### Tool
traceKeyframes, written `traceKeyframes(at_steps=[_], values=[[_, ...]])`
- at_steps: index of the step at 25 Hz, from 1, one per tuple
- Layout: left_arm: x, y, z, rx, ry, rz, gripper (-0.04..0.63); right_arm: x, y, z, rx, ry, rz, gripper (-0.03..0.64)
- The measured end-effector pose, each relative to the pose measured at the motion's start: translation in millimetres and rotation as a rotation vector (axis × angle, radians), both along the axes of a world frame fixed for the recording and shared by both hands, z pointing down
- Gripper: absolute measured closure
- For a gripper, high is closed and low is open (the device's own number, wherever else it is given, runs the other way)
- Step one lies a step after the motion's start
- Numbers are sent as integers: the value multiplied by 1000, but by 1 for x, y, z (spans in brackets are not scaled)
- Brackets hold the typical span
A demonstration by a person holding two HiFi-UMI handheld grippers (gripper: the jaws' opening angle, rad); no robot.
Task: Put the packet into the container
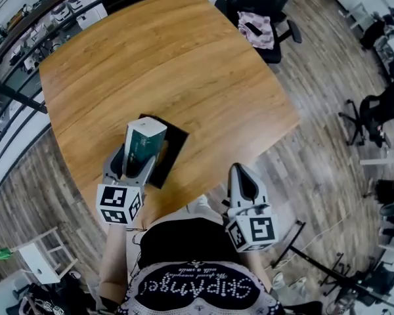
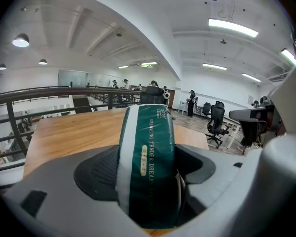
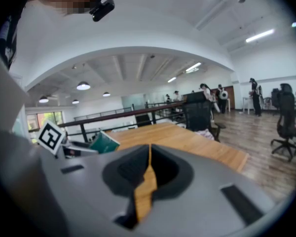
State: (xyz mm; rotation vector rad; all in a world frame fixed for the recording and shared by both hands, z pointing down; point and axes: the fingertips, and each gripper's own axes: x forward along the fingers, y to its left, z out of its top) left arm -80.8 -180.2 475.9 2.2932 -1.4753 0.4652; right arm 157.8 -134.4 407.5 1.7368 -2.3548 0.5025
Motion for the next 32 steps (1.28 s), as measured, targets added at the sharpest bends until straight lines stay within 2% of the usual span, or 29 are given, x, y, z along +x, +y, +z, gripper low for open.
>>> traceKeyframes(at_steps=[32], values=[[21, 2, 63, -101, -99, 53, 224, 8, -2, 2, -5, -1, 18, 583]])
